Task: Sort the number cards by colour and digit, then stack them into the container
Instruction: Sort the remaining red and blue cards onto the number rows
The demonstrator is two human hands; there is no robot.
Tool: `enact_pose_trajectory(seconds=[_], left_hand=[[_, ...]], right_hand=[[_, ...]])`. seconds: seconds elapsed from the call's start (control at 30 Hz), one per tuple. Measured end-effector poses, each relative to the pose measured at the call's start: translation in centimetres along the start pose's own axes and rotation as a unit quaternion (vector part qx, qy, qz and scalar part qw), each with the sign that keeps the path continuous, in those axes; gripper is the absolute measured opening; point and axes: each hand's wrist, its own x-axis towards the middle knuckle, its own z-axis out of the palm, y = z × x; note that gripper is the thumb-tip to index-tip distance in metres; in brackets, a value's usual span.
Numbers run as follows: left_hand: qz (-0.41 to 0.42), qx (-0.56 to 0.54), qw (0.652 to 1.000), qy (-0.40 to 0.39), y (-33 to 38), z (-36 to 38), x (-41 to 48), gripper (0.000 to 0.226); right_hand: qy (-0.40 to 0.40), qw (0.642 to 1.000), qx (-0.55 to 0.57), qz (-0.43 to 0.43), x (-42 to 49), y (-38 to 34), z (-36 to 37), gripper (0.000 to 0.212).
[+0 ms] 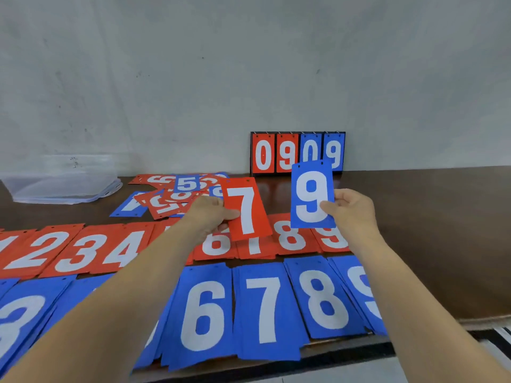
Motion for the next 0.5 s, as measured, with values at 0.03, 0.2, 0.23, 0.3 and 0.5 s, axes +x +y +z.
enact_pose_trajectory(seconds=[0.03, 0.2, 0.23, 0.3, 0.5], left_hand=[[0.001, 0.018, 1.0, 0.007, -0.1, 0.6, -0.3, 0.021], [0.001, 0.101, 0.995, 0.027, -0.7, 2.6, -1.5, 0.029], [0.002, 0.114, 0.993, 0.03, -0.6, 2.9, -1.6, 0.029], [0.009, 0.151, 0.988, 0.043, -0.5, 3.5, -1.9, 0.034], [0.044, 0.325, 0.941, 0.08, -0.3, 3.8, -1.3, 0.023]], right_hand=[[0.0, 1.0, 0.006, 0.001, -0.4, 0.4, -0.8, 0.015], [-0.014, 0.999, 0.03, 0.008, -2.2, 2.3, -4.5, 0.012], [-0.015, 0.999, 0.033, 0.014, -2.4, 2.7, -5.2, 0.014], [-0.018, 0.999, 0.035, 0.024, -2.8, 3.4, -6.5, 0.014], [-0.017, 0.999, 0.043, 0.026, -3.6, 4.5, -8.8, 0.015]])
